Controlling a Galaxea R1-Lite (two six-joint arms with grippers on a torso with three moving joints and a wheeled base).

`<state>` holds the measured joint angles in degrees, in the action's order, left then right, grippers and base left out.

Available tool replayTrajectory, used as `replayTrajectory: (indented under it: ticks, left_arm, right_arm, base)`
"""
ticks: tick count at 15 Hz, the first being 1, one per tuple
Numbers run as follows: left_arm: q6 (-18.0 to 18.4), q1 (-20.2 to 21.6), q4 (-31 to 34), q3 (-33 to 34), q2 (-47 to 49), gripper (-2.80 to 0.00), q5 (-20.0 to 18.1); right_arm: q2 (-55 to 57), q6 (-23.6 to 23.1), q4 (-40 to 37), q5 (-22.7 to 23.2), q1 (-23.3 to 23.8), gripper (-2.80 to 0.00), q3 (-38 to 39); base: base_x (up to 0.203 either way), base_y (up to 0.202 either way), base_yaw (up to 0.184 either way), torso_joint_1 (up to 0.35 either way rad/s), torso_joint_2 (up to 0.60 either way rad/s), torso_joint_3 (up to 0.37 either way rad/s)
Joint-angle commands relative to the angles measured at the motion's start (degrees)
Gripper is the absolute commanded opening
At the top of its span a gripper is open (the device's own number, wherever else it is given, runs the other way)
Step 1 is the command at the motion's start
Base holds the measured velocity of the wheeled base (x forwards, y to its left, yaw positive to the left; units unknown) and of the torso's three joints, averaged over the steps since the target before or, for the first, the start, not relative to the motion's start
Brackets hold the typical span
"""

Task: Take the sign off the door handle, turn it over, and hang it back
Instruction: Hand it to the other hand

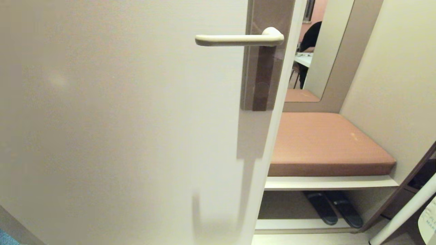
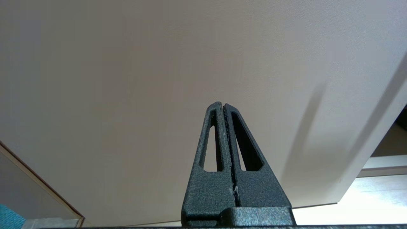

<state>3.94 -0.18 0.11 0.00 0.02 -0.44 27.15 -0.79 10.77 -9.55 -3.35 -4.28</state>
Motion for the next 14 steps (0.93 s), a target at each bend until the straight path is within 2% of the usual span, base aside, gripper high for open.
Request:
replayTrajectory:
  ticks: [1, 3, 4, 6, 14]
  left_arm:
    - [0.0, 0.0, 0.0, 0.0, 0.0, -2.8, 0.0]
    - [0.0, 0.0, 0.0, 0.0, 0.0, -2.8, 0.0]
    - [0.0, 0.0, 0.0, 0.0, 0.0, -2.8, 0.0]
    - [0.0, 0.0, 0.0, 0.0, 0.0, -2.8, 0.0]
    - [0.0, 0.0, 0.0, 0.0, 0.0, -2.8, 0.0]
  right_arm:
    - [-10.8, -0.4, -1.1, 3.0, 0.5, -2.8, 3.7]
    - [-14.8, -1.3, -4.6, 8.6, 1.2, -2.8, 4.2]
    - [-17.3, -1.9, -7.2, 9.3, 2.1, -2.8, 4.2]
    - [-20.7, -2.4, -10.5, 9.9, 3.4, -2.8, 4.3]
    - [-27.1, -2.3, -10.8, 9.9, 3.5, -2.8, 4.3]
  base:
    - [0.0, 0.0, 0.0, 0.0, 0.0, 0.0]
    - [0.0, 0.0, 0.0, 0.0, 0.0, 0.0]
    - [0.0, 0.0, 0.0, 0.0, 0.0, 0.0]
    - [0.0, 0.0, 0.0, 0.0, 0.0, 0.0]
    - [0.0, 0.0, 0.0, 0.0, 0.0, 0.0]
